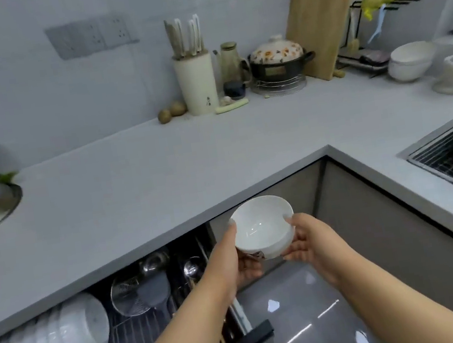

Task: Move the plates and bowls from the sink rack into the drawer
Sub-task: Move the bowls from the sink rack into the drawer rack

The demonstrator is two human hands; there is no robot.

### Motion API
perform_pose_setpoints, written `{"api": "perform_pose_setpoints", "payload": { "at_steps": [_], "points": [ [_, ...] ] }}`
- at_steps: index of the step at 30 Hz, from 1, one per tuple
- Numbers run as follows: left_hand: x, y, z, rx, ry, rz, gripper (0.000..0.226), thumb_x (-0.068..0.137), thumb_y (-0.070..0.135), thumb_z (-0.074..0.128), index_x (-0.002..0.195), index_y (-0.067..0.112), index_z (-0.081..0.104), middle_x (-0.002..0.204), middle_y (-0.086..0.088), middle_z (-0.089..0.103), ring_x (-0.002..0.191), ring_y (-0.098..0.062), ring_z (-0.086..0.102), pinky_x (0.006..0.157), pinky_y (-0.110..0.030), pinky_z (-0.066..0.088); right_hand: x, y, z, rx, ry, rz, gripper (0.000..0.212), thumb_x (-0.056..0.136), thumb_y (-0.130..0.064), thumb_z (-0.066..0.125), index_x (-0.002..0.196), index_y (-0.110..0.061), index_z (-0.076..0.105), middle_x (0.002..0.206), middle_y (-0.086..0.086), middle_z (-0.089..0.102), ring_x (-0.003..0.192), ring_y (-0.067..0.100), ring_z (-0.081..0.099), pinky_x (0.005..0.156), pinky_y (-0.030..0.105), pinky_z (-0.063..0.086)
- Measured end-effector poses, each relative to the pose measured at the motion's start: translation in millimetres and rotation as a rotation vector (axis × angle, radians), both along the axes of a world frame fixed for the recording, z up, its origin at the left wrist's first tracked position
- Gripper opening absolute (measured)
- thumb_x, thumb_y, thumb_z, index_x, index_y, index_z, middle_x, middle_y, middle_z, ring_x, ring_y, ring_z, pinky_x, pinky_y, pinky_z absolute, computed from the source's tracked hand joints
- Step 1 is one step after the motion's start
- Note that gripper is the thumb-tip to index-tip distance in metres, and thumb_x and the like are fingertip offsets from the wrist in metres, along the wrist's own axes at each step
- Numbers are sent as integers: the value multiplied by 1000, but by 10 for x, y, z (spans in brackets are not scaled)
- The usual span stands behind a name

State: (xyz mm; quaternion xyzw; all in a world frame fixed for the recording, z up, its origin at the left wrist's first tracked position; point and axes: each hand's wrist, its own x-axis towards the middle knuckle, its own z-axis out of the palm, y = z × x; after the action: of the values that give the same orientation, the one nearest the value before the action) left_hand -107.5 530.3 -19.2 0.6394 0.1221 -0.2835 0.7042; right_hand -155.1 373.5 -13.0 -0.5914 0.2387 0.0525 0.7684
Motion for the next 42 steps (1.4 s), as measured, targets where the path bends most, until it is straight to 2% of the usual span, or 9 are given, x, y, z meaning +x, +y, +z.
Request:
{"api": "perform_pose_setpoints", "payload": {
  "at_steps": [6, 9, 14, 20, 26, 29, 34, 38, 42],
  "points": [
    [-70, 1468, -226, 174, -16, 159, 53, 100, 51, 31, 105, 7, 60, 73, -12, 68, 61, -21, 59, 56, -30, 52, 143, 1203, -152, -97, 32, 168, 31, 90, -31, 53, 111, -8, 56, 81, 15, 59, 70, 24, 59, 64, 34, 51],
    [-196, 2241, -382, 316, -49, 238, 49, 102, 47, 29, 110, 11, 60, 88, -14, 68, 71, -21, 61, 68, -34, 53, 207, 1796, -263, -113, 90, 246, 27, 93, -27, 51, 112, -8, 54, 80, 14, 56, 65, 22, 57, 59, 31, 49],
    [-419, 3397, -739, 597, -60, 283, 41, 101, 44, 30, 88, 18, 58, 93, -11, 67, 91, -29, 63, 88, -41, 50, 264, 2706, -565, -192, 133, 372, 20, 93, -26, 51, 102, -9, 57, 75, 13, 58, 60, 20, 55, 55, 30, 45],
    [-727, 4393, -1056, 986, -61, 211, 35, 98, 35, 35, 80, 14, 55, 88, -6, 61, 87, -25, 57, 77, -36, 45, 350, 3556, -1020, -381, 197, 503, 23, 90, -24, 59, 92, -1, 60, 67, 12, 59, 53, 19, 56, 51, 32, 46],
    [-912, 4887, -1374, 1273, 25, -30, 48, 98, 46, 34, 130, 14, 48, 134, -8, 51, 123, -26, 44, 99, -36, 39, 402, 4199, -1544, -644, 327, 641, 48, 79, -39, 68, 115, -12, 49, 107, 10, 60, 93, 29, 63, 85, 46, 55],
    [-929, 4940, -1402, 1309, -70, -51, 47, 97, 47, 35, 132, 18, 45, 133, -4, 50, 122, -23, 43, 100, -36, 38, 399, 4439, -1731, -780, 366, 759, 60, 79, -43, 67, 125, -12, 45, 118, 11, 60, 99, 27, 61, 86, 38, 52],
    [-944, 4941, -1405, 1294, -130, 22, 45, 95, 46, 37, 129, 18, 46, 129, -1, 53, 119, -20, 45, 96, -35, 40, 429, 4752, -1936, -946, 432, 925, 63, 81, -45, 66, 129, -12, 41, 121, 10, 60, 91, 24, 58, 59, 26, 43],
    [-962, 4959, -1410, 1277, -120, 30, 47, 95, 47, 37, 130, 18, 44, 129, -2, 54, 119, -20, 45, 93, -35, 41, 413, 4987, -2091, -1001, 448, 1019, 60, 80, -45, 68, 124, -12, 42, 118, 12, 61, 95, 27, 60, 63, 29, 48],
    [-972, 4958, -1406, 1271, -117, 35, 48, 93, 49, 38, 128, 18, 45, 126, -1, 55, 117, -20, 46, 89, -34, 42, 411, 5212, -2193, -1041, 459, 1044, 61, 82, -45, 66, 127, -12, 42, 115, 10, 62, 67, 16, 57, 45, 21, 37]
  ]
}}
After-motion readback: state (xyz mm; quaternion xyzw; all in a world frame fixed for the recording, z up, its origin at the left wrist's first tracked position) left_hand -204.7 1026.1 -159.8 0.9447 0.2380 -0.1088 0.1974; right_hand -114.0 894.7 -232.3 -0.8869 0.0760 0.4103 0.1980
